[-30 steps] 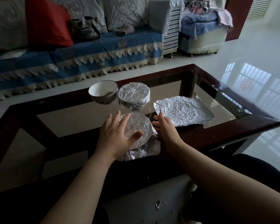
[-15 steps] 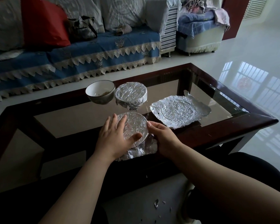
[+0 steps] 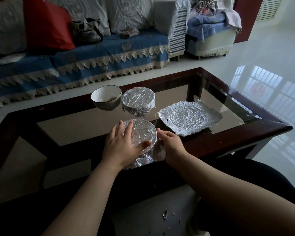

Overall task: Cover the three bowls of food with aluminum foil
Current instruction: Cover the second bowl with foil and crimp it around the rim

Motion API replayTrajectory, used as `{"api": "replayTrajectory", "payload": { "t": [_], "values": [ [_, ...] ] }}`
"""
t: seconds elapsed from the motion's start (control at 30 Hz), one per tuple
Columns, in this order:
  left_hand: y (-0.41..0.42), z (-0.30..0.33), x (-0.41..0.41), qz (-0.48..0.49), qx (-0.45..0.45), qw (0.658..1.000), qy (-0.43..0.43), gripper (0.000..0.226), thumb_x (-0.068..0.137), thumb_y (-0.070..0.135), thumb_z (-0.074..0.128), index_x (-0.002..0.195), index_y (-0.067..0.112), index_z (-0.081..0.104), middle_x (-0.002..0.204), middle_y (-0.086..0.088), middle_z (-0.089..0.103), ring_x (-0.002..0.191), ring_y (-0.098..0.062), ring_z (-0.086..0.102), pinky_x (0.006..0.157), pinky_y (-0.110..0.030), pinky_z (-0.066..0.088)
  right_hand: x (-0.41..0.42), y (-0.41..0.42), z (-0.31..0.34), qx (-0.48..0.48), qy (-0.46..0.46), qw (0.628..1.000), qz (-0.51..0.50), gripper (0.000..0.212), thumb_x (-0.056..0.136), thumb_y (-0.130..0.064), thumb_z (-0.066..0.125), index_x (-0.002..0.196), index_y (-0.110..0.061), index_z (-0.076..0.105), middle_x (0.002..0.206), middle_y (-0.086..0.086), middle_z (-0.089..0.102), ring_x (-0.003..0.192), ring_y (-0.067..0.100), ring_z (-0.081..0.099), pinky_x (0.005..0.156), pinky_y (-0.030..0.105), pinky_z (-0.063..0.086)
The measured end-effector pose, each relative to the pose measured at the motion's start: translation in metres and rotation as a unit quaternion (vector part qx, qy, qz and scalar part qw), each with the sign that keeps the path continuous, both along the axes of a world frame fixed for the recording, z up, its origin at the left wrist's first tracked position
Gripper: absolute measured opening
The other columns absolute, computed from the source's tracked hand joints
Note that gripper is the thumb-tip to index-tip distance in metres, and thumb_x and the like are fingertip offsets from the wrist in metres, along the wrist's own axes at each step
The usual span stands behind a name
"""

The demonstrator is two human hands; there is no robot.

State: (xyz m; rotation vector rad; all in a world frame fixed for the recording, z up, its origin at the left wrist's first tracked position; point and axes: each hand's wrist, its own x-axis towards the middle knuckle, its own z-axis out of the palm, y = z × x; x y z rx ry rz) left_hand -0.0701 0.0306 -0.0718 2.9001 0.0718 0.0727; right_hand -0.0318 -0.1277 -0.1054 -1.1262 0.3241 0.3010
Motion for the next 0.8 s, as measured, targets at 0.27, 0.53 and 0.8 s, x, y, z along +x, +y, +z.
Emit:
{"api": "replayTrajectory", "payload": {
  "t": [0.27,0.53,0.8],
  "values": [
    [-0.001,0.000,0.000,0.007,0.001,1.000,0.006,0.132,0.039,0.100,-0.009,0.152,0.033,0.000,0.161,-0.010,0.000,0.147,-0.028,-0.002,0.117,-0.041,0.004,0.000,0.001,0.007,-0.013,0.007,1.000,0.017,0.024,0.094,-0.017,0.059,0.074,-0.003,0.065,0.073,0.016,0.063,0.069,0.027,0.060,0.084,0.050,0.052],
    [-0.002,0.001,0.000,0.019,0.000,1.000,0.009,0.133,0.038,0.101,-0.010,0.152,0.033,-0.001,0.161,-0.010,0.000,0.147,-0.028,-0.002,0.117,-0.042,0.005,0.008,0.001,0.001,-0.053,0.018,0.998,0.027,0.015,0.090,-0.015,0.064,0.078,-0.006,0.065,0.072,0.013,0.063,0.062,0.020,0.056,0.075,0.043,0.054],
    [-0.009,0.000,-0.003,0.062,-0.011,0.998,-0.006,0.135,0.039,0.097,-0.018,0.153,0.028,0.005,0.160,-0.015,0.003,0.146,-0.033,0.001,0.117,-0.042,0.003,0.011,-0.008,0.004,-0.171,-0.054,0.984,0.012,0.019,0.096,-0.017,0.052,0.084,-0.014,0.066,0.079,0.006,0.066,0.069,0.015,0.060,0.072,0.031,0.053]
  ]
}}
